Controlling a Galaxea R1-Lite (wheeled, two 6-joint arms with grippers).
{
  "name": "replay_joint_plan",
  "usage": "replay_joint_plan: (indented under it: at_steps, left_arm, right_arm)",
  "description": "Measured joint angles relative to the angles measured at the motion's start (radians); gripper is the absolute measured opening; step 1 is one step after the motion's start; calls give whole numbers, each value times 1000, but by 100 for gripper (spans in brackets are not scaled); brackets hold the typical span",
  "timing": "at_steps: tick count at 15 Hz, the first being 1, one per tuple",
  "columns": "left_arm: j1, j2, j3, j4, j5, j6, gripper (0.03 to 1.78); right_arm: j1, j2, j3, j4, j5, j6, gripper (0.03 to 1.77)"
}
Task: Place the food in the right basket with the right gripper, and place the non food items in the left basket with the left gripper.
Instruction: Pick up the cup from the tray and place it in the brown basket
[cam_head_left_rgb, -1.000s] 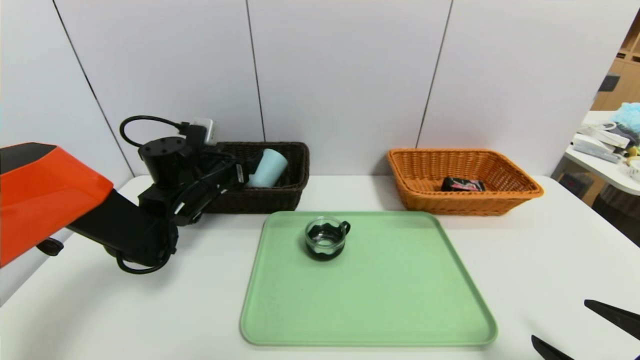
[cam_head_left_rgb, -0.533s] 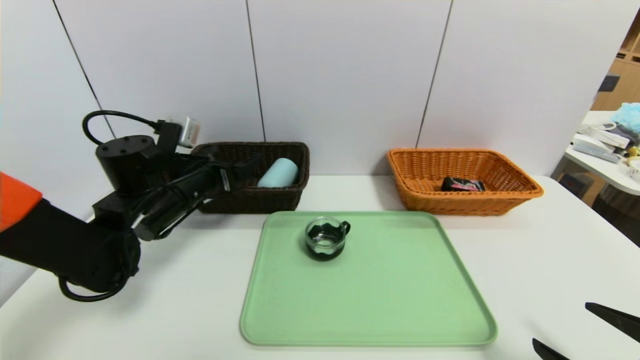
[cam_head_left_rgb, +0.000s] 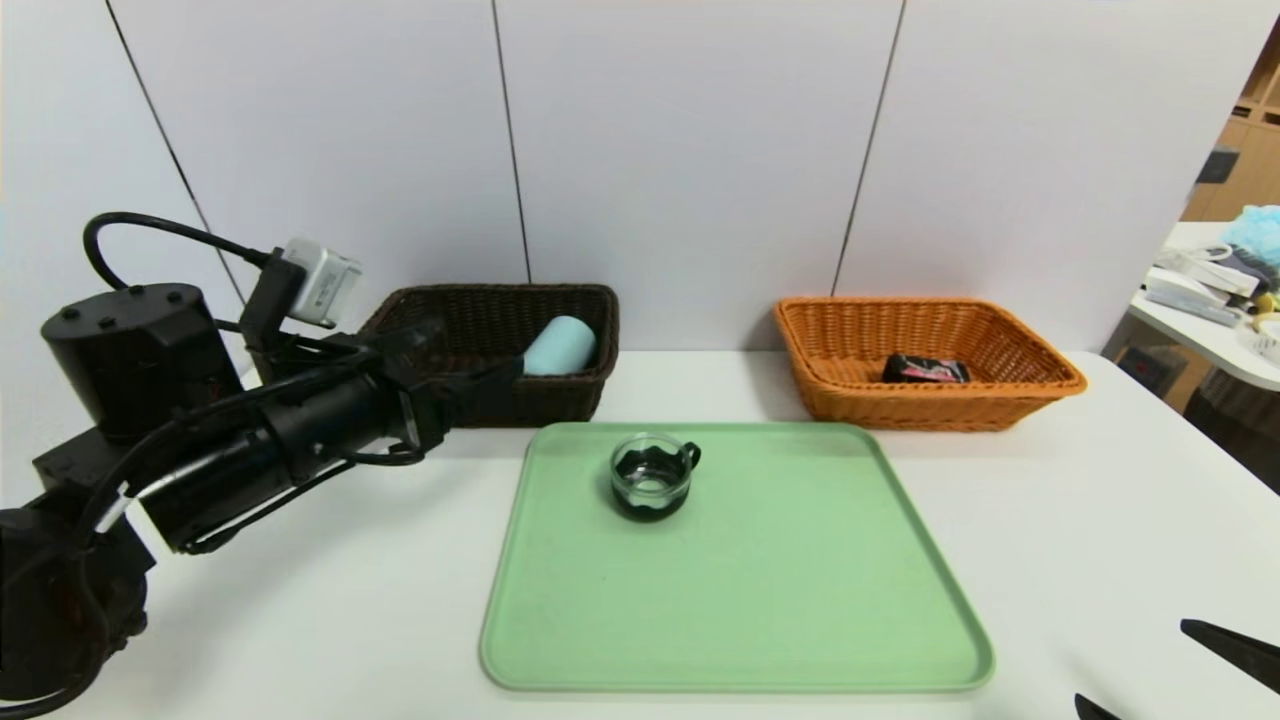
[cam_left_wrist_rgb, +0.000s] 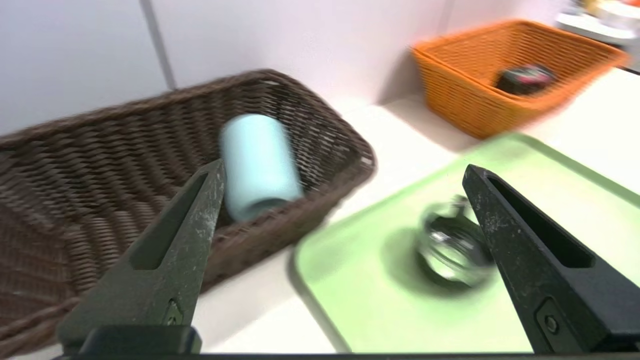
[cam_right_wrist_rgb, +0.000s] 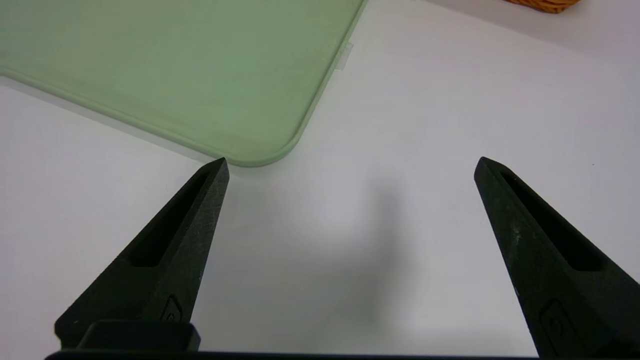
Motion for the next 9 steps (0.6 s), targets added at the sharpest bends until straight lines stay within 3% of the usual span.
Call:
replay_joint_plan:
  at_steps: [5,9]
  left_arm:
    - [-15,-147,-37,347,-197,57,169]
    - [-16,-186,-115,594,-277,204,169]
  right_arm:
    - [0,-50,-9,41,3,0,169]
    - [0,-86,-7,72,2,1,169]
